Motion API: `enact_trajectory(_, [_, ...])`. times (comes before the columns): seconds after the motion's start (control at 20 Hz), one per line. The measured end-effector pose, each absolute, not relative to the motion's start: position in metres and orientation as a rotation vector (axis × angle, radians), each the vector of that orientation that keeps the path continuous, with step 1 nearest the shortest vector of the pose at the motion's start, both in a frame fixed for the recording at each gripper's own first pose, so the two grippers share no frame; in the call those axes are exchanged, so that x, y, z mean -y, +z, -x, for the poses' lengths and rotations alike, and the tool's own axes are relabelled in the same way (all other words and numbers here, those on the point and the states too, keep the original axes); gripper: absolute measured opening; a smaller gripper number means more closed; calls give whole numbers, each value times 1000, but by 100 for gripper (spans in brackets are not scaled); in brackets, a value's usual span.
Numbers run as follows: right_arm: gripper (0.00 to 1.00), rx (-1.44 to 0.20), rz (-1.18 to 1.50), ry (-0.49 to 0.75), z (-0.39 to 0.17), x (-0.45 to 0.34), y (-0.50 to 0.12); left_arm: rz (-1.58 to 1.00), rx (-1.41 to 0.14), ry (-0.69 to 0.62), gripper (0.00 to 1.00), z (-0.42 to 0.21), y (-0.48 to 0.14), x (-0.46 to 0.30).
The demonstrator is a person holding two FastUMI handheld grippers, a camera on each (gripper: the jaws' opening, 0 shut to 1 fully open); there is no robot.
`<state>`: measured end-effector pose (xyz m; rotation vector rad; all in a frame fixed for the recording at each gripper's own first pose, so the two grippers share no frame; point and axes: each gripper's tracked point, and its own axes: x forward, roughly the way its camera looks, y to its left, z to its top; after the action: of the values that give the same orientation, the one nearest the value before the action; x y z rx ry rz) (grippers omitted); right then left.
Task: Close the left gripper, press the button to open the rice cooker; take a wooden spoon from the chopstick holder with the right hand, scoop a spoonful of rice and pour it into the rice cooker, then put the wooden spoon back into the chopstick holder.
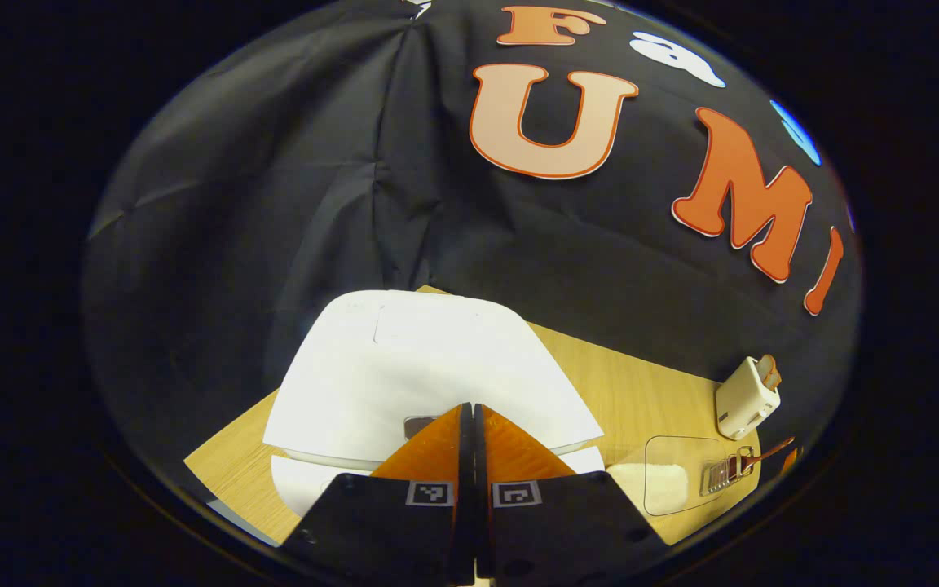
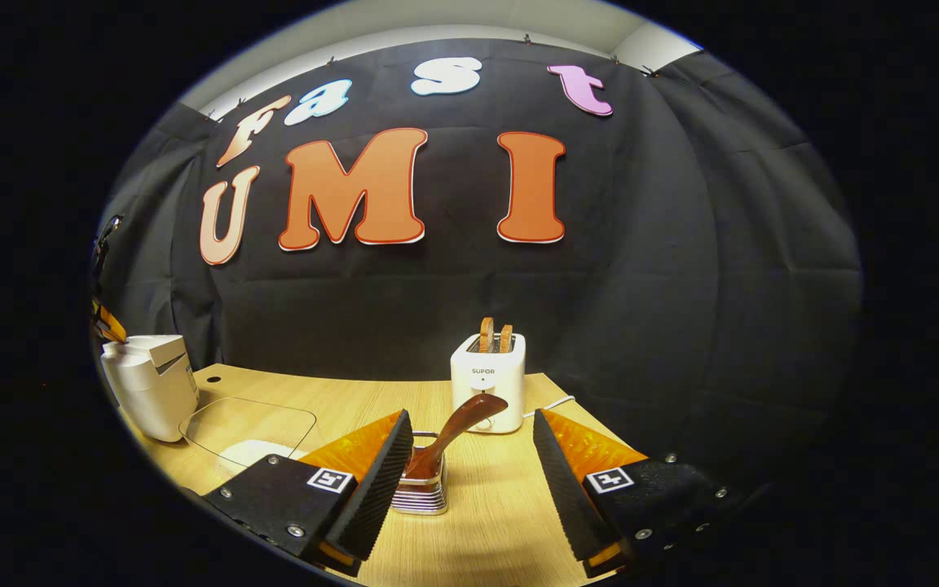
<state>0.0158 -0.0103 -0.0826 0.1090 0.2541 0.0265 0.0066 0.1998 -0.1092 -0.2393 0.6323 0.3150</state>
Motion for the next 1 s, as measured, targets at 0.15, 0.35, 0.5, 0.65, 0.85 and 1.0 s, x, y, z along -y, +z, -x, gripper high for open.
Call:
enact_trajectory(0.15, [89,-266,-109,20,-18,12,-88,158,-474,335,6,-19,-69,-208])
enact_trajectory(0.35, [89,-287,-118,3,-23,15,-98,54,-283,381,4,-25,-15,-209])
enact_trajectory(0.5, [89,-310,-164,13,-25,12,-104,6,-204,357,4,-6,8,-197])
enact_trajectory(0.65, [88,-322,-229,34,-30,6,-107,-33,-149,309,4,-5,20,-173])
enact_trajectory(0.85, [88,-340,-309,34,-47,-5,-115,-51,-144,265,4,-2,16,-146])
enact_trajectory(1.0, [87,-355,-387,20,-53,-10,-121,-35,-131,203,4,1,14,-123])
